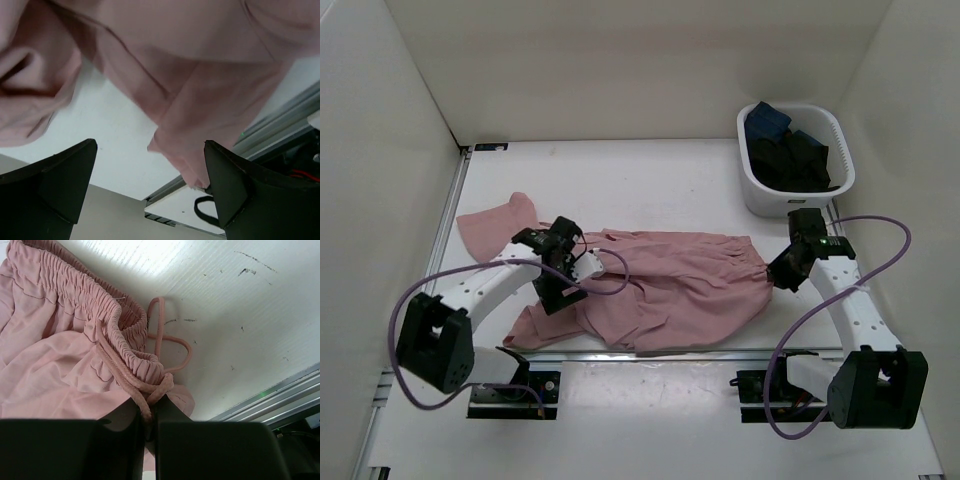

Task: Fold and stack the trousers
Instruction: Flatten the trousers out

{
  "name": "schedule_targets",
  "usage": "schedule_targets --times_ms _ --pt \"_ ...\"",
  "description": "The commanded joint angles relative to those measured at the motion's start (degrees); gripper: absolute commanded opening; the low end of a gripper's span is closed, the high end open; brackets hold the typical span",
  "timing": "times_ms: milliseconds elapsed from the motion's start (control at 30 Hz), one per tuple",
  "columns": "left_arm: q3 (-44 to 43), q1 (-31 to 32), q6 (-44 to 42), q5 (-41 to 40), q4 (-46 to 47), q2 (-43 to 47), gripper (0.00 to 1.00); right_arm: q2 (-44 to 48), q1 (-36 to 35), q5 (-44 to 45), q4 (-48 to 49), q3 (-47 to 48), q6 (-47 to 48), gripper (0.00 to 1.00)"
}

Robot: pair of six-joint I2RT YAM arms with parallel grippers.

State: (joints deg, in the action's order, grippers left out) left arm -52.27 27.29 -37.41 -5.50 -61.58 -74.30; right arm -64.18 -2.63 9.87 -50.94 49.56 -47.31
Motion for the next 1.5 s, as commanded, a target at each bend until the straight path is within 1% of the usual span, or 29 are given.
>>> schedule_targets --times_ms 0,67,100,133,200,233,467,500,600,633,767,800,833,867,900,933,1000,1033,1100,1133,1200,1267,1367,1467 --pt "-0.4 1.9 1.9 1.5 5.2 -3.6 1.0 0.0 0.3 0.0 1.3 -1.0 0.7 0.0" --pt "2.6 4.3 2.4 -1.1 8.3 -5.9 1.0 0.0 0.3 0.0 1.3 -1.5 0.7 0.0" --pt "3.6 4.4 2.9 -3.6 12.6 -6.9 1.0 0.0 0.3 0.0 1.3 -1.5 0.2 0.0" --pt "4.4 4.4 3.7 -8.5 14.6 -8.0 1.0 0.0 0.3 0.0 1.3 -2.1 0.2 0.0" --pt "5.0 3.0 3.7 -10.4 18.8 -10.9 1.0 0.0 0.3 0.0 1.8 -2.1 0.2 0.0" --pt "4.4 2.1 4.2 -10.4 19.7 -11.7 1.0 0.0 0.3 0.0 2.4 -2.1 -0.4 0.0" --pt "-0.7 -2.8 4.7 -19.7 28.4 -18.6 1.0 0.0 0.3 -4.1 6.7 -6.1 -6.1 0.0" --pt "-3.2 -4.9 4.1 -19.7 29.0 -19.1 1.0 0.0 0.3 -4.7 7.3 -6.9 -6.7 0.0" --pt "-9.6 -9.8 3.0 -19.2 29.0 -19.9 1.0 0.0 0.3 -5.9 8.7 -6.9 -7.4 0.0" --pt "-10.7 -10.6 2.3 -19.2 29.0 -19.0 1.0 0.0 0.3 -5.9 9.2 -6.9 -7.4 0.0" --pt "-12.2 -11.2 -2.7 -17.0 24.9 -12.3 1.0 -0.5 0.3 -6.5 9.7 -5.0 -8.0 0.0" --pt "-12.2 -11.2 -3.8 -15.3 23.4 -10.5 0.96 -0.5 -0.3 -6.5 9.7 -5.0 -8.0 0.0" --pt "-10.9 -11.2 -4.3 -13.8 21.3 -7.6 0.8 -0.5 -0.3 -6.5 9.7 -4.4 -8.0 0.0" --pt "-10.1 -11.2 -4.9 -12.0 16.1 -6.3 0.74 -0.5 -0.3 -6.5 9.7 -4.4 -8.0 0.0" --pt "-7.6 -11.2 -5.4 -8.5 13.7 -3.8 0.69 -0.5 -0.3 -6.5 9.7 -4.4 -7.5 0.0" --pt "-5.8 -10.2 -6.3 -7.3 11.8 -2.6 0.66 -0.5 -0.3 -5.9 9.7 -3.9 -7.4 0.0" --pt "-1.5 -7.4 -6.3 -6.7 8.7 -0.7 0.66 -0.5 -0.3 -5.9 9.7 -3.9 -6.9 0.0" --pt "3.0 -6.2 -6.3 -7.6 8.7 -0.1 0.66 -0.5 -0.3 -5.4 9.7 -3.9 -6.9 0.0" --pt "7.5 -3.9 -3.3 -11.5 11.6 -0.1 0.7 -0.5 -0.3 -5.4 9.7 -3.9 -6.9 0.0" --pt "10.6 -2.2 -2.3 -14.7 12.4 -1.2 0.7 -0.5 -0.3 -4.7 9.7 -3.9 -6.9 0.0" --pt "11.2 -1.1 -0.1 -14.7 13.1 -4.2 0.7 -0.5 -0.3 -4.7 9.7 -3.9 -6.9 0.0" --pt "9.4 -1.1 2.5 -14.7 14.6 -6.2 0.7 -0.5 -0.3 -4.7 9.7 -3.9 -6.9 0.0" --pt "8.0 -1.1 3.6 -16.7 16.0 -7.6 0.7 -0.5 -0.3 -4.1 9.1 -3.9 -6.4 0.0" --pt "8.0 -1.1 3.6 -18.6 18.5 -8.8 0.66 -0.5 -0.3 -4.1 8.6 -3.9 -6.4 0.0"
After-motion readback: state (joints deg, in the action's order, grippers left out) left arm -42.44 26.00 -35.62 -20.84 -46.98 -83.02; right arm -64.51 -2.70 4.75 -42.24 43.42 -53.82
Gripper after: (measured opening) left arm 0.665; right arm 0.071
